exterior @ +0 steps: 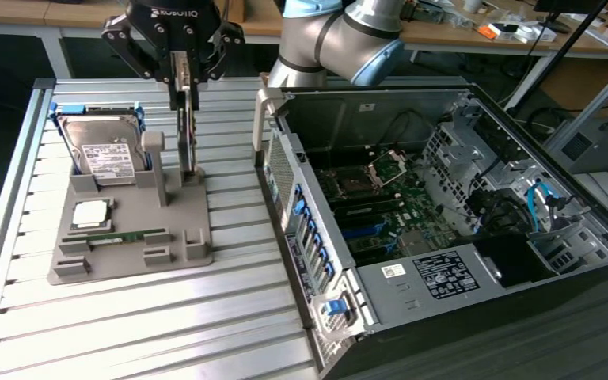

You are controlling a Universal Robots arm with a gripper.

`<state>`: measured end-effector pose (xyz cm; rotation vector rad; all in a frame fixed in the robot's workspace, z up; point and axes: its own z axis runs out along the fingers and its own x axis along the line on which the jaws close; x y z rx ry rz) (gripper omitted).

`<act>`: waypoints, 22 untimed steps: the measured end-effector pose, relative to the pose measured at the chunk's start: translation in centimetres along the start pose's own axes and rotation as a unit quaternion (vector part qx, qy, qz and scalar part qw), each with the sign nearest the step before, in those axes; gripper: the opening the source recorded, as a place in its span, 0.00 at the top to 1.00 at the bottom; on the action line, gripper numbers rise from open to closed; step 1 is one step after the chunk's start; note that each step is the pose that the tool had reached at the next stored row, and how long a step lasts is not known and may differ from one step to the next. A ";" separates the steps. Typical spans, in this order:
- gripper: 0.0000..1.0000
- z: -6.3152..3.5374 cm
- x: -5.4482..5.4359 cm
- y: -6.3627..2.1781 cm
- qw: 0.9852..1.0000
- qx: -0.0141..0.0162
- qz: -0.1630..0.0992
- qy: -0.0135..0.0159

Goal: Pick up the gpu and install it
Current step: 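Pick up the gpu and move the gpu toward the slot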

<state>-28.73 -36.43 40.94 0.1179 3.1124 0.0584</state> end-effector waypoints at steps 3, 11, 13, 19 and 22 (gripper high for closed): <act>0.73 -0.13 0.0 0.01 1.000 0.000 0.000 0.000; 0.73 -0.45 0.0 0.02 1.000 0.000 0.000 0.000; 0.73 -0.56 0.0 0.02 1.000 0.000 0.000 0.000; 0.73 -0.84 0.0 0.03 1.000 0.000 0.000 0.000; 0.73 -0.96 0.0 0.04 1.000 0.000 0.000 0.000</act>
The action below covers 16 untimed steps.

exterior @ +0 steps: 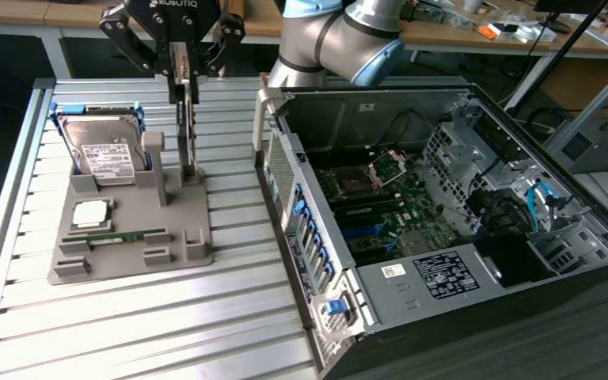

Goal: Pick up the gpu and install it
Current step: 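Pick up the gpu and move the gpu toward the slot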

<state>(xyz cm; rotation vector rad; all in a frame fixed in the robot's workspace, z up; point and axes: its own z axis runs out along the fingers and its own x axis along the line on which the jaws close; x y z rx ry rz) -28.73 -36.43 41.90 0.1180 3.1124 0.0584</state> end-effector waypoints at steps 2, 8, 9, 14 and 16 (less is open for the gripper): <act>0.73 -0.08 0.0 0.00 1.000 0.000 0.000 0.000; 0.73 -0.40 0.0 0.02 1.000 0.000 0.000 0.000; 0.73 -0.44 0.0 0.02 1.000 0.000 0.000 0.000; 0.73 -0.62 0.0 0.02 1.000 0.000 0.000 0.000; 0.73 -0.70 0.0 0.03 1.000 0.000 0.000 0.000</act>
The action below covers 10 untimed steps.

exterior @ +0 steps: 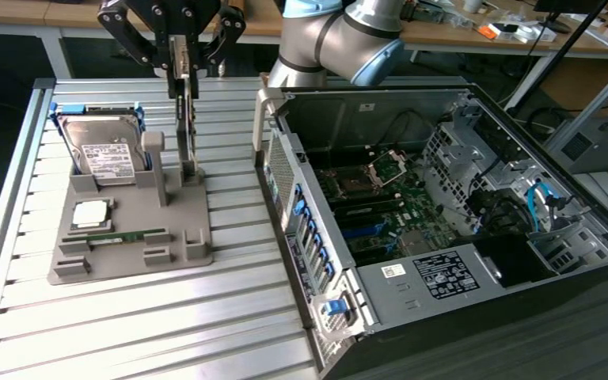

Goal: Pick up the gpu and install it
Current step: 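Pick up the gpu and move the gpu toward the slot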

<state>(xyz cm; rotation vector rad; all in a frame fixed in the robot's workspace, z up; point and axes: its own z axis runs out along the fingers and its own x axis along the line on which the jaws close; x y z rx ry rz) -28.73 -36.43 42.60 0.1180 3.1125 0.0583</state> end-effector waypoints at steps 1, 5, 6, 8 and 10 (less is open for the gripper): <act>0.73 -0.04 0.0 0.00 1.000 0.000 0.000 0.000; 0.73 -0.15 0.0 0.01 1.000 0.000 0.000 0.000; 0.73 -0.18 0.0 0.01 1.000 0.000 0.000 0.000; 0.73 -0.24 0.0 0.01 1.000 0.000 0.000 0.000; 0.73 -0.35 0.0 0.01 1.000 0.000 0.000 0.000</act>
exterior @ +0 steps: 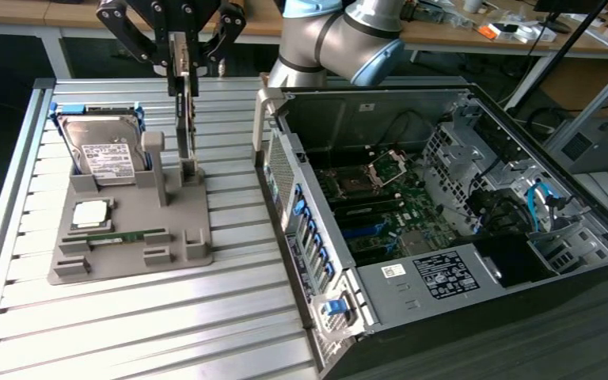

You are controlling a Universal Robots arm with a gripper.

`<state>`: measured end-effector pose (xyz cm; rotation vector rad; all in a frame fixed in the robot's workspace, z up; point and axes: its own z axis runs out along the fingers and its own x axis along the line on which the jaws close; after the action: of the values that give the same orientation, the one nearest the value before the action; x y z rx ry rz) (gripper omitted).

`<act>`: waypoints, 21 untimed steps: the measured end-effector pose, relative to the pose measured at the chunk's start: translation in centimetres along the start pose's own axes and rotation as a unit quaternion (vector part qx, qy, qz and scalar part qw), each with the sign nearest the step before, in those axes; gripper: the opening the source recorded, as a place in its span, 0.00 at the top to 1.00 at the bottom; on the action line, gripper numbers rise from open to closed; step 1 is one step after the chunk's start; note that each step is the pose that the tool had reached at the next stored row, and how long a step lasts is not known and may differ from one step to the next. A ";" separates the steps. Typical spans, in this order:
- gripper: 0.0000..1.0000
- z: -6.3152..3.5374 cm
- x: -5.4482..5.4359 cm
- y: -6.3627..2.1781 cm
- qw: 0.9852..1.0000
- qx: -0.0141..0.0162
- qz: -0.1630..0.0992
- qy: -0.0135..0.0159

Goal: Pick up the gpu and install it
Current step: 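Pick up the gpu and move the gpu toward the slot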

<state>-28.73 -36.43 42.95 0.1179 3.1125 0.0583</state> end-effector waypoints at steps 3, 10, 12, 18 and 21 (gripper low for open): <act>0.73 -0.11 0.0 0.01 1.000 0.000 0.000 0.000; 0.73 -0.40 0.0 0.02 1.000 0.000 0.000 0.000; 0.73 -0.48 0.0 0.02 1.000 0.000 0.000 0.000; 0.73 -0.81 0.0 0.03 1.000 0.000 0.000 0.000; 0.73 -0.93 0.0 0.04 1.000 0.000 0.000 0.000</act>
<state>-28.73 -36.43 43.89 0.1180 3.1125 0.0584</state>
